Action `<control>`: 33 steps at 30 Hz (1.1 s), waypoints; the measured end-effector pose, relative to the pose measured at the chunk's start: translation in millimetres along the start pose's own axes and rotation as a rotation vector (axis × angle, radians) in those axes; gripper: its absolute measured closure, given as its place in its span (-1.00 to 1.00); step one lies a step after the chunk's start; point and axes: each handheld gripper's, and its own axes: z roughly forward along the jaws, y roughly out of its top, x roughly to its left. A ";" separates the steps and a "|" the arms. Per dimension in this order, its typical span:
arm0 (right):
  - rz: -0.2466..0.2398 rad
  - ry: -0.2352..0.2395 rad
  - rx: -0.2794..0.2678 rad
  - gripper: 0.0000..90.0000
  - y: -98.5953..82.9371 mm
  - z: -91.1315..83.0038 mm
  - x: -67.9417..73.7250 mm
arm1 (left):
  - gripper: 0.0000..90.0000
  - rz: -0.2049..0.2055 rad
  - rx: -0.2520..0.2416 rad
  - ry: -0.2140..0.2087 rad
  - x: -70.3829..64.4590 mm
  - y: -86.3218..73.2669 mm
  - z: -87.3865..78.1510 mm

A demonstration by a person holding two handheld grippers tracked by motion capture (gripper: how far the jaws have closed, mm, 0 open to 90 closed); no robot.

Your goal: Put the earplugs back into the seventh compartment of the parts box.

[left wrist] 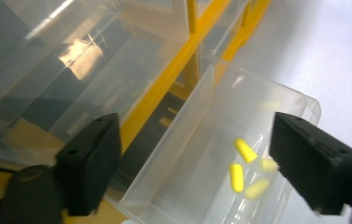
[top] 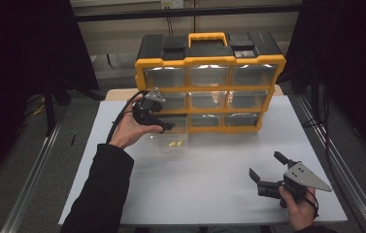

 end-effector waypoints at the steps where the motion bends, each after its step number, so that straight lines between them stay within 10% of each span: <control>1: 0.000 0.000 0.000 -1.00 0.0 -0.1 -0.1 | -0.72 -0.004 -0.007 0.001 -0.5 -0.9 -0.9; 17: 0.000 -0.004 0.002 -1.00 -0.1 0.2 0.1 | -0.90 -0.064 -0.163 0.025 -15.4 -15.1 -14.8; 33: -0.001 -0.006 0.004 -1.00 -0.1 0.2 0.3 | -0.91 -0.152 -0.304 0.150 -36.6 -42.5 -19.9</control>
